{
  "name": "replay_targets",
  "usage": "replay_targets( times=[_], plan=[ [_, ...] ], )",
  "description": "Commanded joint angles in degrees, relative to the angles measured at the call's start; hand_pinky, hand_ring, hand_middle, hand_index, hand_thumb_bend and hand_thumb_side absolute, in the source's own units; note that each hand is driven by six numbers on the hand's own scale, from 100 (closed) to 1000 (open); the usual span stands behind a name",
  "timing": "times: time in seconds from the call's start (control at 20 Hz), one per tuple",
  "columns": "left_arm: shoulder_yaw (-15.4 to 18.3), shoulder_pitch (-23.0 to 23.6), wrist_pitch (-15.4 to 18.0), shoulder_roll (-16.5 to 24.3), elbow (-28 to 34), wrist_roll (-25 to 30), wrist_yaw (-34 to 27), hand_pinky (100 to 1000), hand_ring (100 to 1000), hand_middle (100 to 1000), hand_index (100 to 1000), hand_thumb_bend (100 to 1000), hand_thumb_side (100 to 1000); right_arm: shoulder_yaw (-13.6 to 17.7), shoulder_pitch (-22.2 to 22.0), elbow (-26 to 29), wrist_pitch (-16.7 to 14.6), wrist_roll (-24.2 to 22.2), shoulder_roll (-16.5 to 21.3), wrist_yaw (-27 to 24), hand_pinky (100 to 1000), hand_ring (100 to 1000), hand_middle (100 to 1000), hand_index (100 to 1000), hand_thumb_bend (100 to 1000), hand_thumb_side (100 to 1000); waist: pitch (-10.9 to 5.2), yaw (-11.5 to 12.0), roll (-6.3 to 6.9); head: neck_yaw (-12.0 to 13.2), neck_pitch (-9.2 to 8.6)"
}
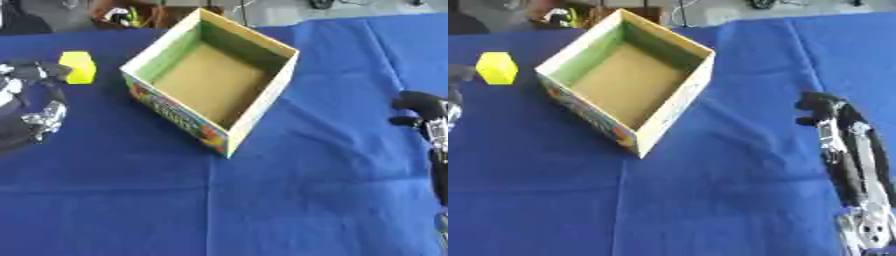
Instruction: Pick up objects on the table and place them in the box.
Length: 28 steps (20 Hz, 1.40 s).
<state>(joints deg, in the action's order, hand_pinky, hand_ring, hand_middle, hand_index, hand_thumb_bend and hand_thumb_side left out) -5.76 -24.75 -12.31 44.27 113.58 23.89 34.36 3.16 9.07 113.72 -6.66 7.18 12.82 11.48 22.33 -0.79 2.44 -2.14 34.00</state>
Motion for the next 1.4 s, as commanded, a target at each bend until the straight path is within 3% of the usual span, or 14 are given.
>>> replay_targets(
  times=[0.05, 0.4, 0.8, 0.85, 0.95, 1.05, 1.2, 1.4],
  plan=[
    [1.06, -0.4, 0.17, 1.65, 1.01, 0.05, -0.31, 586, 809, 807, 938, 155, 913, 0.22, 0.26, 0.87, -0.02, 0.14, 0.41, -0.23, 667, 784, 625, 767, 100, 886, -0.92, 0.0, -0.02, 0.1, -0.27],
    [1.09, -0.4, 0.16, 1.68, 1.01, 0.12, -0.29, 593, 815, 816, 949, 184, 917, 0.2, 0.23, 0.87, 0.06, 0.09, 0.33, -0.2, 667, 784, 625, 766, 100, 886, -0.84, -0.02, -0.02, 0.06, -0.39],
    [1.58, -2.66, 0.12, 3.91, -2.98, 3.53, 4.24, 734, 896, 896, 1000, 519, 922, 0.07, 0.1, 0.87, 0.14, -0.06, 0.47, -0.14, 667, 784, 624, 765, 100, 890, -0.82, -0.17, 0.34, 0.17, -0.27],
    [1.58, -3.29, 0.79, 4.18, -4.21, 3.83, 4.98, 739, 898, 898, 1000, 529, 922, 0.05, 0.08, 0.87, 0.15, -0.09, 0.48, -0.13, 667, 784, 624, 765, 100, 890, -0.81, -0.22, 0.37, 0.17, -0.27],
    [1.18, -4.63, 3.02, 5.12, -6.53, 4.7, 5.98, 810, 927, 916, 1000, 664, 950, -0.01, 0.02, 0.87, 0.13, -0.15, 0.56, -0.09, 667, 783, 624, 765, 100, 891, -0.8, -0.42, 0.45, 0.19, -0.09],
    [0.58, -6.53, 6.54, 6.44, -9.27, 6.55, 6.51, 827, 933, 923, 1000, 746, 976, -0.09, -0.1, 0.87, 0.1, -0.24, 0.68, -0.03, 667, 783, 623, 765, 100, 892, -0.83, -0.65, 0.59, 0.3, 0.21],
    [0.33, -8.96, 10.78, 7.81, -12.43, 8.2, 7.52, 836, 935, 918, 1000, 802, 973, -0.17, -0.28, 0.87, 0.11, -0.34, 0.81, 0.08, 666, 783, 623, 764, 100, 893, -0.86, -0.9, 0.75, 0.5, 0.66],
    [0.73, -12.1, 13.26, 9.05, -16.61, 8.5, 8.96, 811, 927, 912, 1000, 796, 944, -0.28, -0.55, 0.87, 0.06, -0.45, 0.97, 0.27, 666, 783, 623, 764, 100, 892, -0.9, -1.3, 0.81, 1.31, 1.9]
  ],
)
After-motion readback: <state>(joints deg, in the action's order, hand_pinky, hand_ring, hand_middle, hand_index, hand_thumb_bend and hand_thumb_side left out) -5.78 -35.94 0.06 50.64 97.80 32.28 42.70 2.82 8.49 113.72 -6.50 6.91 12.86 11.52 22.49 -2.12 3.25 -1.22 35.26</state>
